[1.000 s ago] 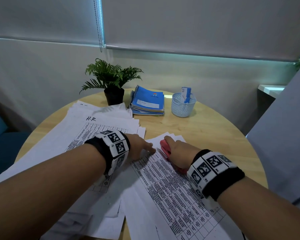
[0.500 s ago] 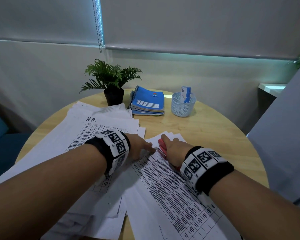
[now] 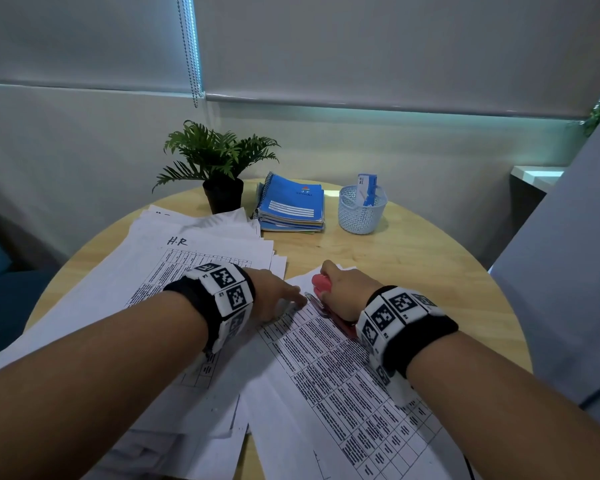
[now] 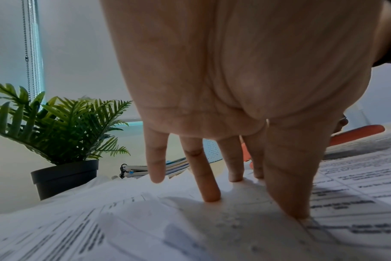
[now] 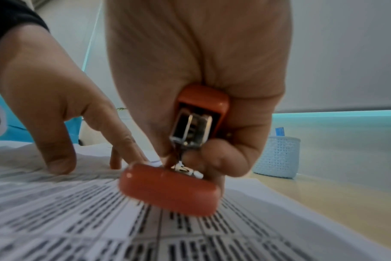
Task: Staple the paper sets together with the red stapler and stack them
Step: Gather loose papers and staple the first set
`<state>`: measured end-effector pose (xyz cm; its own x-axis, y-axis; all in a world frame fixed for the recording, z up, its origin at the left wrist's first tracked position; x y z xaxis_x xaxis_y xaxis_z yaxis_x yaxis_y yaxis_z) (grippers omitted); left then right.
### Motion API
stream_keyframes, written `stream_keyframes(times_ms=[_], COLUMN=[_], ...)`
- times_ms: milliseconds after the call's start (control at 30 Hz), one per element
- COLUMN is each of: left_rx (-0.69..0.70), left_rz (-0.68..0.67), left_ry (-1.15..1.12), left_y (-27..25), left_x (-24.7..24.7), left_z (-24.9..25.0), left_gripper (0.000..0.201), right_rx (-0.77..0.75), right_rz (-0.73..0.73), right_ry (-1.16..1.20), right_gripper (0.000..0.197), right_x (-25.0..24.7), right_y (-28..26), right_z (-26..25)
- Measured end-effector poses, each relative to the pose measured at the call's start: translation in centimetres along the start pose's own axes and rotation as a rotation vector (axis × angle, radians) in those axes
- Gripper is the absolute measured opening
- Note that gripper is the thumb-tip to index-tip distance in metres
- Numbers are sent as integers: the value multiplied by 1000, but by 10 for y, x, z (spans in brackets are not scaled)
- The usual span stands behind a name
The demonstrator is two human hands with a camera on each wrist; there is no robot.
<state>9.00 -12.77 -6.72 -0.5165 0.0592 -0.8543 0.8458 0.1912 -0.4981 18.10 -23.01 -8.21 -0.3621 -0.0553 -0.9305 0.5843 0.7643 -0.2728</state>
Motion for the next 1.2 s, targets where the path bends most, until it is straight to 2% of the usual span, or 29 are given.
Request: stream_keyframes(times_ms=[100, 233, 333, 467, 600, 667, 733, 833, 1033, 1100, 1200], left_rx=[7, -2, 6, 28, 29, -37, -113, -196, -291, -311, -328], left_rz=[10, 27, 23, 32, 73, 133, 188, 171, 53, 46, 73], left_ry=[8, 5, 24, 31, -47, -93, -97, -104, -105, -120, -165], left_y=[-2, -1, 1, 2, 5, 7, 10, 13, 15, 15, 14], left_x=[-2, 0, 1, 0, -2, -2, -2, -5, -12, -14, -16], left_z=[1, 0, 0, 1, 2, 2, 0, -3, -6, -6, -6], left_gripper=[64, 60, 61, 62, 56, 62, 79, 92, 88, 87, 87], right_rx=[-7, 27, 45, 3, 43, 94, 139, 255, 390, 373, 236], right_rz=[-22, -82, -70, -113, -133, -109, -109, -69, 50, 132, 273], right_ry=[-1, 14, 20, -77, -140, -163, -225, -160, -85, -107, -120], right_gripper=[28, 36, 37, 36, 35, 35, 37, 41, 54, 54, 46], right_x=[-3, -7, -10, -8, -10, -16, -22, -28, -32, -40, -51], right_y=[-2, -6, -7, -7, -10, -16, -21, -27, -25, -23, -20], right_z=[0, -1, -3, -1, 22, 39, 56, 79, 101, 95, 71])
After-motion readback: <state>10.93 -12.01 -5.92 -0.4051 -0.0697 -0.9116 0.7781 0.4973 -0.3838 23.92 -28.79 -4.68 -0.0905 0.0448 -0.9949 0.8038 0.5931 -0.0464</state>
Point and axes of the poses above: each hand's wrist, its own y-axis towards the middle knuckle, its own x-axis out of the palm, z = x × y, the point moved 4 cm from there along y, towards the middle knuckle, and after that the axes turned 6 degrees about -x, right-handed, at the moved point
